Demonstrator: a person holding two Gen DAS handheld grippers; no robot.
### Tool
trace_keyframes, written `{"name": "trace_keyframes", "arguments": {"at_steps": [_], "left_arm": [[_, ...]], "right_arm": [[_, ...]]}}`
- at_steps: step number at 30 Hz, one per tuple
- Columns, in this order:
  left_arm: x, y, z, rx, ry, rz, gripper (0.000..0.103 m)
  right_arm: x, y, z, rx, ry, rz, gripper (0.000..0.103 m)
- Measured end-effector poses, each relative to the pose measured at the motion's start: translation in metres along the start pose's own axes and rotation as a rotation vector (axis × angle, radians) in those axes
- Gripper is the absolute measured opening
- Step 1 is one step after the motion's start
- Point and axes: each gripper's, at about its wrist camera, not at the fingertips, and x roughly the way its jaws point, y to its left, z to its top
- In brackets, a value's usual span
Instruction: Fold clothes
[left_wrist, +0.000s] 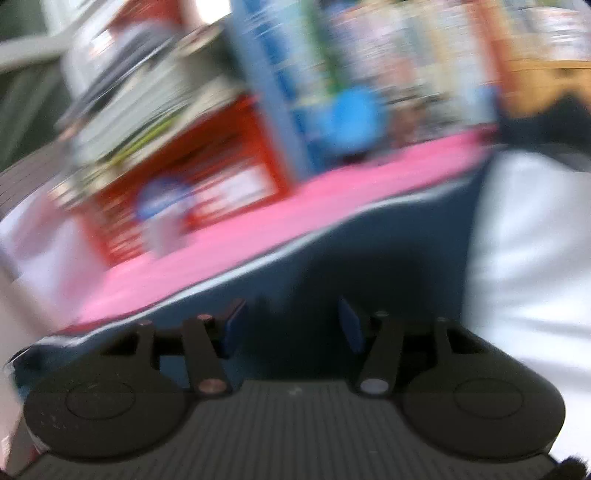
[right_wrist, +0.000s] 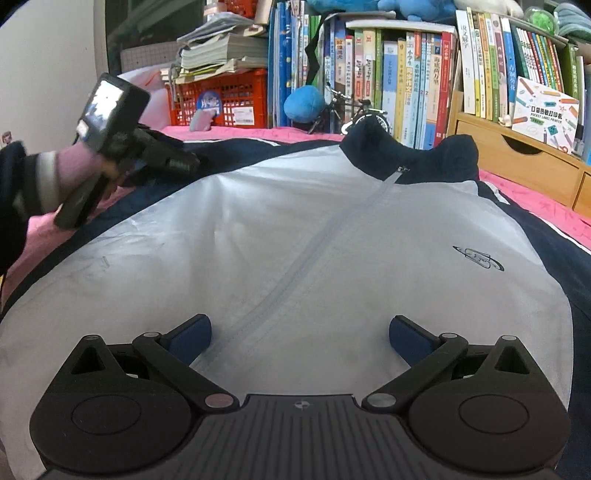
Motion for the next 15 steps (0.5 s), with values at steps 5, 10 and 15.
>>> {"name": "trace_keyframes", "arguments": {"at_steps": [5,10,15], "left_arm": [[0.038,0.046,0.011,-0.205,0.121,0.09,0.069],[-0.005,0.062,0.004,-0.36,0.045,0.005,0.051],[-0.081,0.037,0.006,-0.307,-0.143,-0.229,0.053]], "right_arm": [[0.0,-0.002,0.0,-0.003,-0.001,0.004,0.103],[0.001,-0.004,0.0,-0.005,-0.001,0.005,0.103],[0.001,-0.003,0.0,-0.005,-0.001,0.004,0.103]]}}
